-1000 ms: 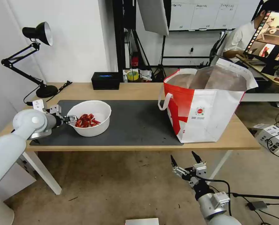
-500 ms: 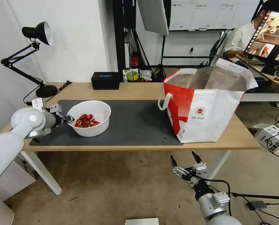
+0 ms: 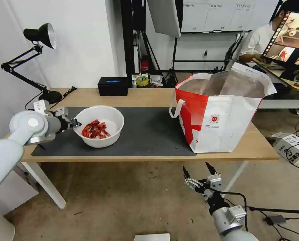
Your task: Pick up the trash from the table and place it into the takeout bag.
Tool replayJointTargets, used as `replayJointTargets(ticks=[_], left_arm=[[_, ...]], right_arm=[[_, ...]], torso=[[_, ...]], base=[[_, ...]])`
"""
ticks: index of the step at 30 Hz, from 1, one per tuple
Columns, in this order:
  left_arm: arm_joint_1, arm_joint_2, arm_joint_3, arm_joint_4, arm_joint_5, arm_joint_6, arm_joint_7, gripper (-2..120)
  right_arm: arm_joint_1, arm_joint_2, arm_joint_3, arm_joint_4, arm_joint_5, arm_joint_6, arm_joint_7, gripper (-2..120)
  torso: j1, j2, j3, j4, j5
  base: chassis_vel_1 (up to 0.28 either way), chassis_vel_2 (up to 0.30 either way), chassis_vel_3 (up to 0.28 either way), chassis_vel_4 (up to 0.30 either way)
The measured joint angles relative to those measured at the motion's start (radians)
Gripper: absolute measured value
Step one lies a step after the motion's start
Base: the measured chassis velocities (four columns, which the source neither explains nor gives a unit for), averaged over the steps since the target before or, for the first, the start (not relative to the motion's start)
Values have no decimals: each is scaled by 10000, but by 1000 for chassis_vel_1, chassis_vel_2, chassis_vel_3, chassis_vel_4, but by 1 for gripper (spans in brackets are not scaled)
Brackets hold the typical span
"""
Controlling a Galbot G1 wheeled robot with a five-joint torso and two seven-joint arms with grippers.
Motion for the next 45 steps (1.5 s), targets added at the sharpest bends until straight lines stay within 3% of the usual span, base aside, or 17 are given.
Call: replayJointTargets(ticks=[9, 15, 20, 33, 35, 45], left_arm=[[-1492, -360, 726, -902, -688, 1, -467, 0], [-3020, -1193, 1809, -1163, -1095, 0, -1155, 0], [-4184, -2047, 2610, -589, -1177, -2, -1406, 0], [-6289, -3607, 3321, 751, -1353, -7, -1679, 0], [-6796, -4148, 3621, 1111, -1377, -8, -1709, 0], [-7536, -5617, 4252, 2155, -1364, -167, -1961, 0]], right_arm=[[0, 0, 0, 0, 0, 0, 0, 100], [0, 0, 0, 0, 0, 0, 0, 100], [1, -1, 1, 0, 0, 0, -1, 100], [1, 0, 1, 0, 0, 0, -1, 100], [1, -1, 0, 0, 0, 0, 0, 100], [1, -1, 0, 0, 0, 0, -1, 100]], torso=[[0, 0, 0, -1, 1], [1, 0, 0, -1, 0], [1, 0, 0, -2, 0], [1, -1, 0, 1, -1], [1, -1, 1, -1, 1], [1, -1, 0, -1, 1]], base=[[0, 0, 0, 0], [0, 0, 0, 0], [0, 0, 0, 0], [0, 0, 0, 0], [0, 0, 0, 0], [0, 0, 0, 0]])
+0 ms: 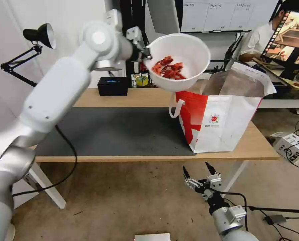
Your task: Pick up the trash from the table and place it into the takeout bag.
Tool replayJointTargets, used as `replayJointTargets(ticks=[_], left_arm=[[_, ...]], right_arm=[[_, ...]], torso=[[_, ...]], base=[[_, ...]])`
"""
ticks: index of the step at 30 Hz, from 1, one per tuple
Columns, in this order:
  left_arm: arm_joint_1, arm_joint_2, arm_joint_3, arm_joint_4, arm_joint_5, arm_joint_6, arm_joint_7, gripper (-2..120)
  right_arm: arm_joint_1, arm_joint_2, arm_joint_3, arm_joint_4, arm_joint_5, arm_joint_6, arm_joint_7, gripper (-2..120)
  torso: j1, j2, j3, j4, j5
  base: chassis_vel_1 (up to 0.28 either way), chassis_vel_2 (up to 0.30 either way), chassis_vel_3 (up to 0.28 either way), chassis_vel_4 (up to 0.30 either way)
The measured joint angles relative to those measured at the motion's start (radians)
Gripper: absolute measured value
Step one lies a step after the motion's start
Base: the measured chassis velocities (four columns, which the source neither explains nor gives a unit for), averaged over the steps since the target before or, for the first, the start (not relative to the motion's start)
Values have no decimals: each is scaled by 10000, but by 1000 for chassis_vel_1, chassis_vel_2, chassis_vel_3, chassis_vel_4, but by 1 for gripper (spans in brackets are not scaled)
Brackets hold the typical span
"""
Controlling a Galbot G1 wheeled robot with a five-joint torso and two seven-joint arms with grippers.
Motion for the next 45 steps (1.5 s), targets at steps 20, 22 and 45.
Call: replayJointTargets(ticks=[20, 22, 45], left_arm=[[149, -2234, 1810, 1201, 2886, -3227, -408, 0], [247, -2223, 2076, 1131, 3460, -3313, -308, 0], [234, -1494, 3236, -199, 4987, -2879, 1568, 0]], right_arm=[[0, 0, 0, 0, 0, 0, 0, 100], [0, 1, 0, 0, 0, 0, 0, 100], [0, 0, 0, 0, 0, 0, 0, 100]], torso=[[0, 1, 0, 1, -1], [-1, 1, -1, 0, -1], [-1, 1, -1, 0, -2]], base=[[0, 0, 0, 0], [0, 0, 0, 0], [0, 0, 0, 0]])
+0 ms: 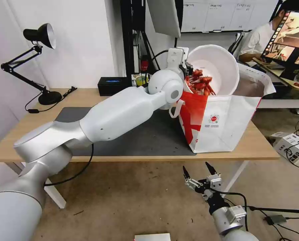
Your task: Pick up the trash from the table and place it into the takeout bag.
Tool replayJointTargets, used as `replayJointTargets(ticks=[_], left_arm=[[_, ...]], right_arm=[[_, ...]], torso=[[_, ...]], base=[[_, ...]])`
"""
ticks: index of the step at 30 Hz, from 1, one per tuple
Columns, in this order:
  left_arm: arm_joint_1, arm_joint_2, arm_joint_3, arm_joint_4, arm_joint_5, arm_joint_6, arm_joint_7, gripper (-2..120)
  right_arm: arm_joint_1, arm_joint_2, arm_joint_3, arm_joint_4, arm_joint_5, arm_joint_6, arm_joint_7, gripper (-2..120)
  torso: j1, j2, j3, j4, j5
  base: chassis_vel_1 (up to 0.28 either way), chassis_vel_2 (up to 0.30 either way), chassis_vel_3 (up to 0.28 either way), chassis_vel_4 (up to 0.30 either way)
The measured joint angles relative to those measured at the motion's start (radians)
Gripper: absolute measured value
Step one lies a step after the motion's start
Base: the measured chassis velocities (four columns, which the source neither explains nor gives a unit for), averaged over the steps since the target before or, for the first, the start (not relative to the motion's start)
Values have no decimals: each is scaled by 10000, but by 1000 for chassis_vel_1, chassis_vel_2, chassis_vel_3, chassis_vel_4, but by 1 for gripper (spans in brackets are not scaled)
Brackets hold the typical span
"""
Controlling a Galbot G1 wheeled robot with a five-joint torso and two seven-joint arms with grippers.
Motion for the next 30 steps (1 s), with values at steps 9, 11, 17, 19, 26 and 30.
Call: replayJointTargets(ticks=[9, 11, 17, 19, 26, 30], left_arm=[[-159, 159, -204, -367, -1539, 2544, 159, 9], [-164, 152, -205, -367, -1655, 2699, 40, 14], [-154, 110, -280, -212, -2198, 2858, -207, 37], [-142, 137, -341, -211, -2242, 2859, -207, 42], [74, 971, -1179, -893, -2265, 2321, 72, 71], [343, 1675, -1739, -1634, -2231, 2122, 248, 85]], right_arm=[[0, 0, 0, 0, 0, 0, 0, 100], [0, 0, 0, -1, 0, 0, 0, 100], [0, 1, 1, -1, 0, 0, 0, 100], [0, 1, 0, -1, 0, 0, 0, 100], [0, 0, 0, 0, 0, 0, 0, 100], [0, 0, 0, 0, 0, 0, 0, 100]], torso=[[-1, 0, 0, 0, 0], [0, 0, 0, 0, -1], [0, 0, 0, -1, 0], [0, 0, 1, -1, 0], [0, 0, 0, 0, 0], [0, 0, 0, 2, -3]], base=[[0, 0, 0, 0], [0, 0, 0, 0], [0, 0, 0, 0], [0, 0, 0, 0], [0, 0, 0, 0], [0, 0, 0, 0]])
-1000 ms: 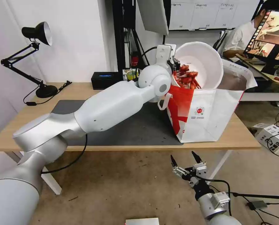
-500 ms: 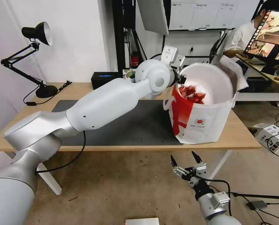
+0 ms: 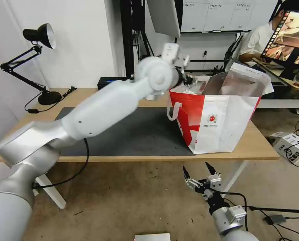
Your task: Pick up the trash from the table and place it into the takeout bag.
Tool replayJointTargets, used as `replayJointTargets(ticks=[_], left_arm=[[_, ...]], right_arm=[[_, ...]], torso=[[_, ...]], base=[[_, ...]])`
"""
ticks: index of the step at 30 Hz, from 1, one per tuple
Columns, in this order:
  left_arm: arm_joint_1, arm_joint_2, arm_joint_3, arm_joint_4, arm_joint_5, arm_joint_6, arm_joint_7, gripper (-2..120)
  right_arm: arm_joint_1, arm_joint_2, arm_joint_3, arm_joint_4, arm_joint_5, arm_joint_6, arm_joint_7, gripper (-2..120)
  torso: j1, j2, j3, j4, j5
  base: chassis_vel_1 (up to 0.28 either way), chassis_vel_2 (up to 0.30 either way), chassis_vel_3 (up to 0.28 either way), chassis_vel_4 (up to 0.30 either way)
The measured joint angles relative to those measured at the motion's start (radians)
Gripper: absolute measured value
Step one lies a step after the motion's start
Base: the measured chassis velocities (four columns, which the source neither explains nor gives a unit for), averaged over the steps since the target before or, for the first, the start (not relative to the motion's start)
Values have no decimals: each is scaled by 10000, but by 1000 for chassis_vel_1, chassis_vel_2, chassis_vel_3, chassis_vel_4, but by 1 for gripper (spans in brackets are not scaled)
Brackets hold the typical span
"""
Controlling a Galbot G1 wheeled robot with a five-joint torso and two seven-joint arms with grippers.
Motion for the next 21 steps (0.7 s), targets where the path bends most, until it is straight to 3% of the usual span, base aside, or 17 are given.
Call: replayJointTargets(ticks=[1, 4, 5, 8, 12, 14, 17, 19, 21], left_arm=[[0, 0, 0, 0, 0, 0, 0, 85], [622, 1121, -604, -1081, 196, -148, 547, 99], [622, 1121, -604, -1081, 196, -148, 547, 99], [1991, 2478, -1415, -1939, 897, -212, 1560, 109], [3152, 3248, -2101, -2434, 1523, -248, 2193, 112], [4418, 3906, -3011, -2908, 2255, -319, 2804, 114], [5404, 4166, -3796, -3224, 2597, -380, 3062, 115], [7310, 4449, -5300, -3772, 3088, -574, 3336, 114], [7722, 4496, -5568, -3874, 3210, -640, 3416, 113]], right_arm=[[0, 0, 0, 0, 0, 0, 0, 100], [0, 0, 0, 0, 0, 0, 0, 100], [0, 0, 0, 0, 0, 0, 0, 100], [-1, 0, 0, 0, 0, 0, 0, 100], [0, 0, 0, 0, 0, 0, -1, 100], [0, 0, 0, 0, 0, 0, 0, 100], [0, 0, 0, 0, 0, 0, -1, 100], [-1, 0, 0, 0, 1, 0, 0, 100], [0, 0, 0, 0, 1, 0, -1, 100]], torso=[[0, 0, 0, 0, 0], [0, 1, -1, -7, 1], [0, 1, -1, -7, 1], [0, 0, 0, 1, -5], [-1, 1, 0, 2, -4], [-1, 1, -1, 0, -1], [-1, 1, -1, -1, 2], [-1, 1, -1, -1, 2], [-1, 1, -1, 0, 2]], base=[[0, 0, 0, 0], [0, 0, 0, 0], [0, 0, 0, 0], [0, 0, 0, 0], [0, 0, 0, 0], [0, 0, 0, 0], [0, 0, 0, 0], [0, 0, 0, 0], [0, 0, 0, 0]])
